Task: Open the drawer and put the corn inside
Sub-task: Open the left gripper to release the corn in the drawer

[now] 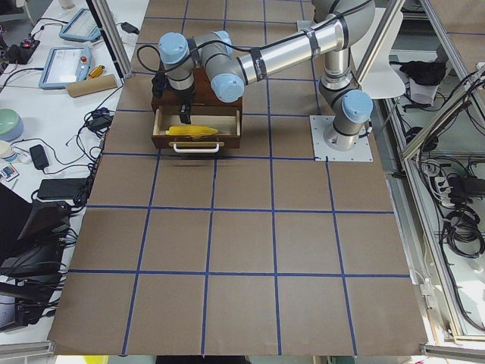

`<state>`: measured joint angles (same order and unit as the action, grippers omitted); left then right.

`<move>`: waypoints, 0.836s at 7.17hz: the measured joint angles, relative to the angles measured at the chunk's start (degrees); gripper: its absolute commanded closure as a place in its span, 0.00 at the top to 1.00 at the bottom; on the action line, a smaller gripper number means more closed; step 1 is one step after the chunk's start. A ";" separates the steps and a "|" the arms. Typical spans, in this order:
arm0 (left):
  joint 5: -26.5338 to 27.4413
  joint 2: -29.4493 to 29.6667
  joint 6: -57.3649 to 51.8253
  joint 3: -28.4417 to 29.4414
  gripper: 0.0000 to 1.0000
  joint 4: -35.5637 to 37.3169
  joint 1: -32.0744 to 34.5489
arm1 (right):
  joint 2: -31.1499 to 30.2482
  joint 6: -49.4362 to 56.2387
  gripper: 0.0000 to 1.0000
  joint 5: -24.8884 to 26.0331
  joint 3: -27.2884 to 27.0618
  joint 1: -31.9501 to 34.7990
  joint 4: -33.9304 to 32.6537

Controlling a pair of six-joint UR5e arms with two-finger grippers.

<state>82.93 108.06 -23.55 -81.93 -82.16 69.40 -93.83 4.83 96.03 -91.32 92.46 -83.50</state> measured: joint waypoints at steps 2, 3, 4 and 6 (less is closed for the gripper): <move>-0.19 -5.24 3.15 0.03 1.00 -4.94 1.36 | -0.03 0.00 1.00 -0.03 0.00 0.00 0.00; 0.02 -7.95 4.37 -0.03 1.00 -7.21 2.87 | -0.03 0.00 1.00 -0.04 0.00 0.00 0.00; 0.35 -10.60 5.30 -0.10 1.00 -9.42 3.93 | -0.03 0.00 1.00 -0.05 0.00 0.00 0.00; 2.02 -15.55 6.24 -0.37 1.00 -14.34 4.95 | -0.03 0.00 1.00 -0.04 0.00 0.00 0.00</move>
<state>84.95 92.51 -17.31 -82.31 -96.51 74.36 -93.86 4.83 95.99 -91.32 92.46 -83.49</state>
